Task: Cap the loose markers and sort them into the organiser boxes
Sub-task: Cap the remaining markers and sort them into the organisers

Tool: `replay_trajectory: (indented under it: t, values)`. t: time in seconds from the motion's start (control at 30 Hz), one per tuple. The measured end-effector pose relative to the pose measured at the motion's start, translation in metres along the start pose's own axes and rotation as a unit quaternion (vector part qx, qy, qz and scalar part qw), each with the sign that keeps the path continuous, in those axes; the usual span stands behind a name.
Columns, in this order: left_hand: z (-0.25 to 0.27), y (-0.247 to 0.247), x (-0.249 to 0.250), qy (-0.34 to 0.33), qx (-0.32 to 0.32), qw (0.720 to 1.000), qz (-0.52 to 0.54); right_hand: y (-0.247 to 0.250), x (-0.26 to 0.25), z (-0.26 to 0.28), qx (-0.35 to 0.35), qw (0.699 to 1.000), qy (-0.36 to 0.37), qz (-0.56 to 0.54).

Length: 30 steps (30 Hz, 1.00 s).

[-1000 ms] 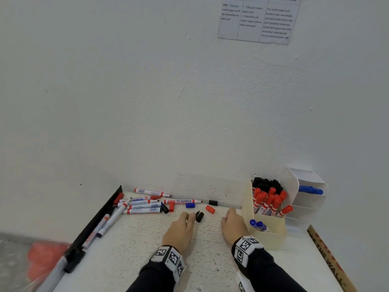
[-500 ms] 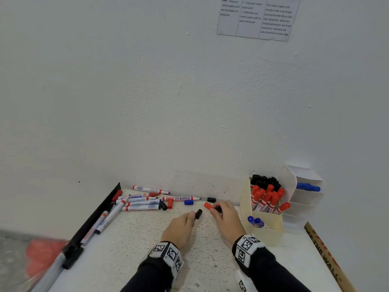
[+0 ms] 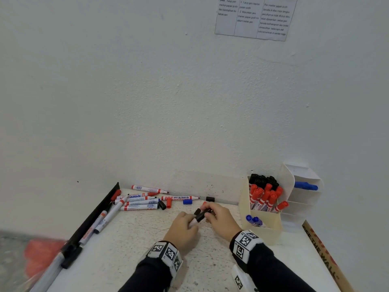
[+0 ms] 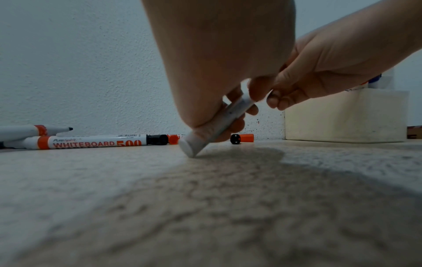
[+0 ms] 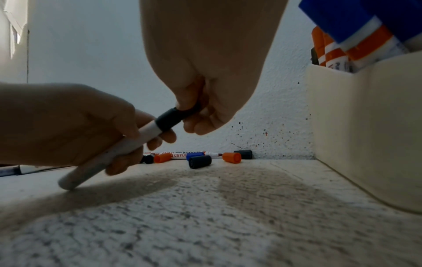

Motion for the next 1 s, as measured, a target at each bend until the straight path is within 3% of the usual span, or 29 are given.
replay_trajectory:
  t: [0.17,0.27,0.43,0.67,1.0]
  values:
    - [0.003,0.01,-0.002,-0.001,0.053,0.999,0.004,0.009,0.008,-0.003,0.027,0.999,-0.036,-0.021]
    - [0.003,0.01,0.0,-0.01,0.06,0.997,-0.041,0.011,0.014,-0.006,0.02,0.997,-0.064,0.022]
    - [0.001,0.0,0.003,-0.008,-0.005,1.0,0.03,0.006,0.015,-0.008,-0.019,0.995,-0.086,0.055]
    - [0.004,0.002,-0.001,0.028,0.007,0.987,0.161,0.006,-0.005,-0.004,-0.002,0.999,-0.042,0.009]
    - [0.006,0.014,0.007,-0.021,0.051,0.994,0.092,0.008,0.011,-0.003,0.02,0.995,-0.098,0.023]
Point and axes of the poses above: each hand's wrist, its own z-axis away from the middle knuckle, its own y-axis out of the back of the hand, x = y × z, the point moved 9 cm from there along -z, towards the middle knuckle, and after that the axes turned 12 degrees about z, right-handed, at the moved point
